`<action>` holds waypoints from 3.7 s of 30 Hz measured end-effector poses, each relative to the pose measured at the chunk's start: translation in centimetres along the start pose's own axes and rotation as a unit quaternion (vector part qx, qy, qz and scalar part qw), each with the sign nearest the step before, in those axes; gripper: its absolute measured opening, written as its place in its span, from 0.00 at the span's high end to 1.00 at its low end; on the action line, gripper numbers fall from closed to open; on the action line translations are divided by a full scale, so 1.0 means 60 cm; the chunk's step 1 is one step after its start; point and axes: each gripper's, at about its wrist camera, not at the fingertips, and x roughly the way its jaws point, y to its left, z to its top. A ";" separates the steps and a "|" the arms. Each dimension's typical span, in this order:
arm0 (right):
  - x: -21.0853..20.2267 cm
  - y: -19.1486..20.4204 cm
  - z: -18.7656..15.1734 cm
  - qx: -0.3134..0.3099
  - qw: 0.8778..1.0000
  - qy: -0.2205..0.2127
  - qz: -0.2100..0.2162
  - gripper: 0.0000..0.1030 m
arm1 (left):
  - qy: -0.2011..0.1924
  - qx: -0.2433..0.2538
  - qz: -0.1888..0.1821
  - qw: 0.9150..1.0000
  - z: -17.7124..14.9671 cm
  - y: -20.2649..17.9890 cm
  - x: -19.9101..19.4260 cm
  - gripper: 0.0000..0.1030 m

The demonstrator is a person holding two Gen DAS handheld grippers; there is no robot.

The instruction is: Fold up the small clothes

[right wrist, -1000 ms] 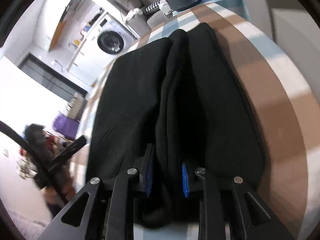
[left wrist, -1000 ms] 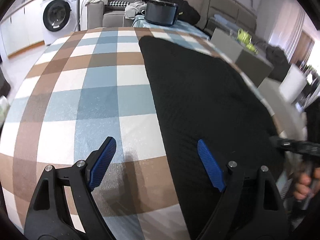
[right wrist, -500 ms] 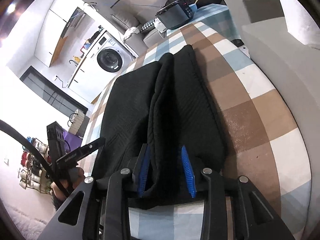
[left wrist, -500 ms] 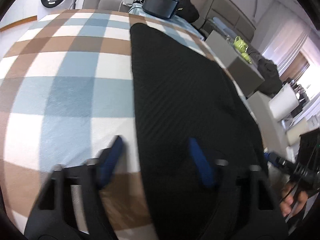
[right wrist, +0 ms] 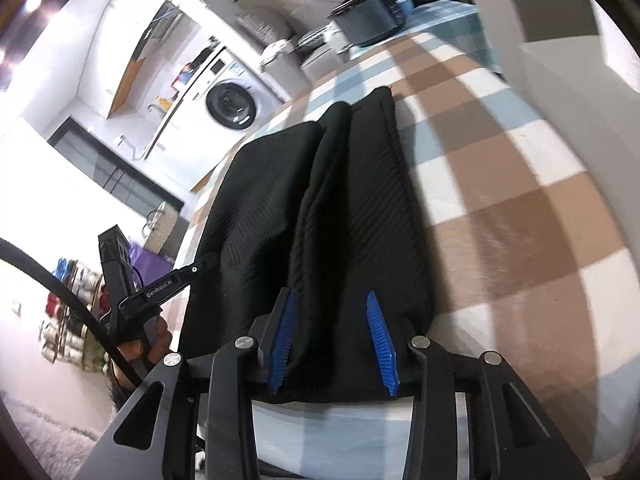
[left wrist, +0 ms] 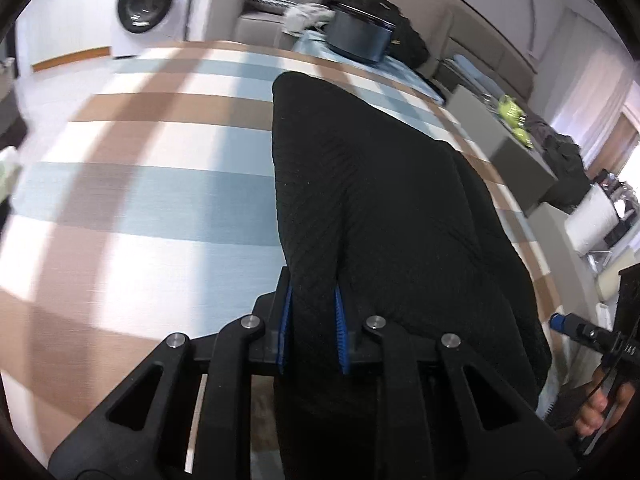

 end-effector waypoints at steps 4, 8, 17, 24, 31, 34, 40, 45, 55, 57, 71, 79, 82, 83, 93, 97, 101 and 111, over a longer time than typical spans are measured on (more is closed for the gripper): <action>0.051 0.035 0.012 -0.019 0.999 0.023 0.035 0.63 | 0.007 -0.019 0.022 1.000 0.006 0.056 -0.022 0.80; 0.114 0.068 0.034 -0.022 0.997 0.040 0.069 0.63 | -0.022 -0.042 0.018 0.999 0.009 0.079 -0.059 0.55; 0.231 0.079 0.094 0.013 0.997 0.055 0.045 0.95 | -0.043 -0.037 0.000 0.998 0.000 0.059 -0.090 0.38; 0.129 0.145 0.100 -0.081 0.996 -0.028 0.030 0.96 | -0.045 -0.030 -0.007 0.999 -0.006 0.040 -0.094 0.38; 0.176 0.051 0.089 -0.024 0.999 0.031 -0.020 0.90 | -0.021 -0.027 -0.009 0.999 -0.014 0.029 -0.070 0.38; 0.170 0.041 0.106 -0.010 0.999 0.037 0.002 0.79 | -0.018 -0.028 -0.008 0.999 -0.019 0.029 -0.069 0.38; 0.198 0.022 0.155 0.030 0.999 0.028 0.005 0.91 | -0.015 -0.030 -0.005 0.999 -0.021 0.029 -0.070 0.38; 0.166 0.083 0.192 -0.037 0.998 -0.044 0.022 0.96 | -0.023 -0.027 0.001 0.999 -0.020 0.031 -0.082 0.38; 0.190 -0.006 0.177 0.034 0.999 0.025 -0.001 0.89 | -0.013 -0.026 -0.004 1.000 -0.023 0.027 -0.074 0.38; 0.170 -0.016 0.152 0.046 0.998 0.035 0.030 0.88 | -0.011 -0.027 -0.004 1.000 -0.023 0.028 -0.072 0.38; 0.031 0.059 -0.006 -0.027 0.998 -0.030 0.055 0.96 | -0.004 -0.003 -0.014 1.000 -0.019 0.001 -0.067 0.38; 0.053 0.031 0.007 -0.029 0.998 0.005 -0.052 0.83 | 0.000 -0.014 -0.004 1.000 -0.035 0.018 -0.072 0.37; 0.035 0.054 0.026 -0.039 0.998 -0.022 -0.037 0.79 | -0.001 -0.019 -0.006 1.000 -0.035 0.025 -0.073 0.37; 0.045 0.063 0.035 -0.039 0.999 -0.019 -0.022 0.79 | -0.001 -0.021 -0.005 1.000 -0.034 0.026 -0.072 0.37; 0.208 0.109 0.086 -0.052 0.998 0.043 -0.003 0.93 | -0.004 -0.013 -0.001 1.000 -0.045 0.021 -0.083 0.37; 0.136 0.119 0.064 -0.076 0.997 -0.022 -0.013 0.96 | -0.001 -0.019 -0.001 1.000 -0.046 0.027 -0.081 0.37; 0.166 0.073 0.056 -0.050 0.996 0.015 -0.067 0.95 | 0.007 -0.017 0.001 1.000 -0.042 0.027 -0.069 0.37; 0.118 0.090 0.002 -0.032 0.998 0.040 0.030 0.78 | 0.009 0.000 -0.010 1.000 -0.050 0.007 -0.070 0.37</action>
